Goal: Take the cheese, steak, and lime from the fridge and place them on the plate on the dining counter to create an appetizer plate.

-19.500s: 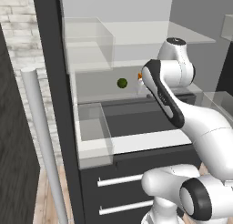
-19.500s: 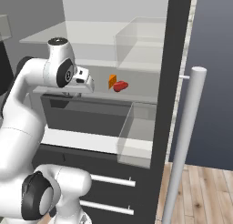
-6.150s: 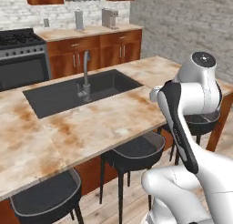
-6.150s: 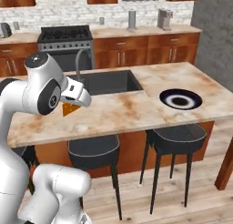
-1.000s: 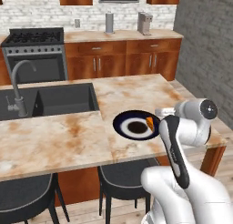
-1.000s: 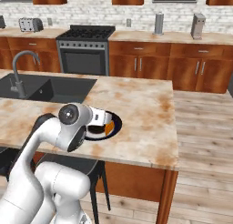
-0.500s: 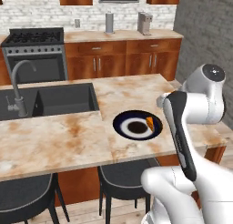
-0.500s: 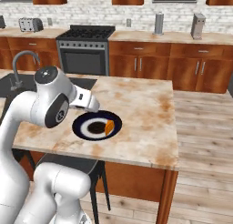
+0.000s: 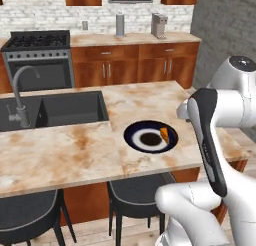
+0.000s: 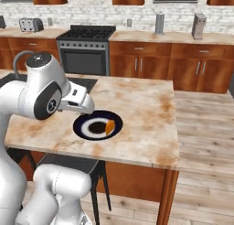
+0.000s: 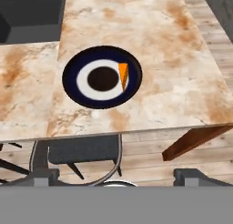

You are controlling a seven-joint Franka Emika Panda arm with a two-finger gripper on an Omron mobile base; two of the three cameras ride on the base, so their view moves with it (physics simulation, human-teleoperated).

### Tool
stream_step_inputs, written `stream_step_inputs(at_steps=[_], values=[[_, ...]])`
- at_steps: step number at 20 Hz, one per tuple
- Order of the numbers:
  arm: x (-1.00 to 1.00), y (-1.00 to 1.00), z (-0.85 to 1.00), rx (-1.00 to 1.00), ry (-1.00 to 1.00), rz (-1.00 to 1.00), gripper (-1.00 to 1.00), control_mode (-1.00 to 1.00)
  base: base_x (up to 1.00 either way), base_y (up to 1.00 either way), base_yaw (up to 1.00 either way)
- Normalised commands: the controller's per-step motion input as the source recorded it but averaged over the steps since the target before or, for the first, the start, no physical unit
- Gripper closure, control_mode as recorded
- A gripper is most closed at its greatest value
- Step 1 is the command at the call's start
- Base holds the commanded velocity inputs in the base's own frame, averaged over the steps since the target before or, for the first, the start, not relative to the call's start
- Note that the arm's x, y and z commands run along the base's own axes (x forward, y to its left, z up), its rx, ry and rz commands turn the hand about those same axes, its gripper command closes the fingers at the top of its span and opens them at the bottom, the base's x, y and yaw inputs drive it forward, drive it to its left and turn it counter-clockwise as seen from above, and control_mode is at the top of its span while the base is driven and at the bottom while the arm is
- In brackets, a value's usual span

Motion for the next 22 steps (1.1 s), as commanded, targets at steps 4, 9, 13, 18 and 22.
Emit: stream_step_inputs(at_steps=[4,9,13,18,22], values=[[0.00,0.00,0.00,0.00,0.00,0.00,-1.00,1.00,-0.97,0.05,0.19],[0.00,0.00,0.00,0.00,0.00,0.00,-1.00,1.00,-0.61,0.19,0.96],[0.00,0.00,0.00,0.00,0.00,0.00,-1.00,1.00,-0.34,0.62,0.95],[0.00,0.00,0.00,0.00,0.00,0.00,-1.00,1.00,-0.01,0.97,0.73],[0.00,0.00,0.00,0.00,0.00,0.00,-1.00,1.00,0.41,1.00,0.47]])
